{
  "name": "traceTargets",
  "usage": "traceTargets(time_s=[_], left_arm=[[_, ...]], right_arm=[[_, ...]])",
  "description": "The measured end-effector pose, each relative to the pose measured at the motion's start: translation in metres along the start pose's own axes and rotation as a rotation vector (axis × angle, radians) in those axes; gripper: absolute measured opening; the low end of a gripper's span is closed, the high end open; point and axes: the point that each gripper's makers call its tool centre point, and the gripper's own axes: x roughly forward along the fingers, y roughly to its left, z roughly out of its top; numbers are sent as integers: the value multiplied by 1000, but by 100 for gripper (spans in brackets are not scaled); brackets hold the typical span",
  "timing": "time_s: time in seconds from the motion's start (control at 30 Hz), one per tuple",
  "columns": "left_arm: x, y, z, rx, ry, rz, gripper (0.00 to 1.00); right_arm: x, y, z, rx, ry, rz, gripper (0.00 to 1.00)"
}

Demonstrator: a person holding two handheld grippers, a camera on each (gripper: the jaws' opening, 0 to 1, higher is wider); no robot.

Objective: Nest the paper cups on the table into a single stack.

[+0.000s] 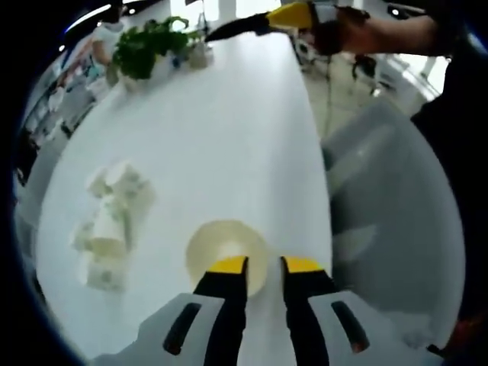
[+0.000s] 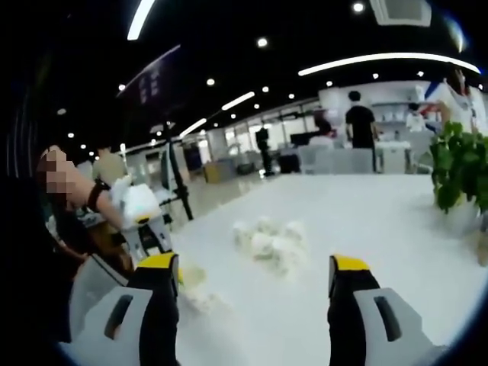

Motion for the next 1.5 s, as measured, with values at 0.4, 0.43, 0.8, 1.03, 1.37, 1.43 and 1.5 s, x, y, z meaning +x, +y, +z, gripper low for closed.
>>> traceTargets(time_s=[0.4, 0.43, 0.8, 1.03, 1.37, 1.43, 1.5], left_arm=[[-12, 7, -2, -115, -104, 46, 19], [-14, 8, -1, -130, -123, 51, 19], [-33, 14, -9, -294, -243, 90, 21], [-45, 16, -5, -327, -341, 111, 22], [-64, 23, 4, -331, -464, 173, 28], [-67, 24, 3, -336, -470, 181, 29], [-71, 24, 4, -347, -502, 199, 33]], right_arm=[[3, -5, -5, -36, 30, -22, 87], [4, -7, -6, -47, 34, -29, 88], [13, -13, -12, -81, 81, -59, 100], [16, -11, -10, -92, 85, -52, 100], [23, -3, -8, -95, 98, -37, 100], [22, -2, -8, -93, 98, -34, 100], [21, -3, -10, -98, 112, -33, 100]])
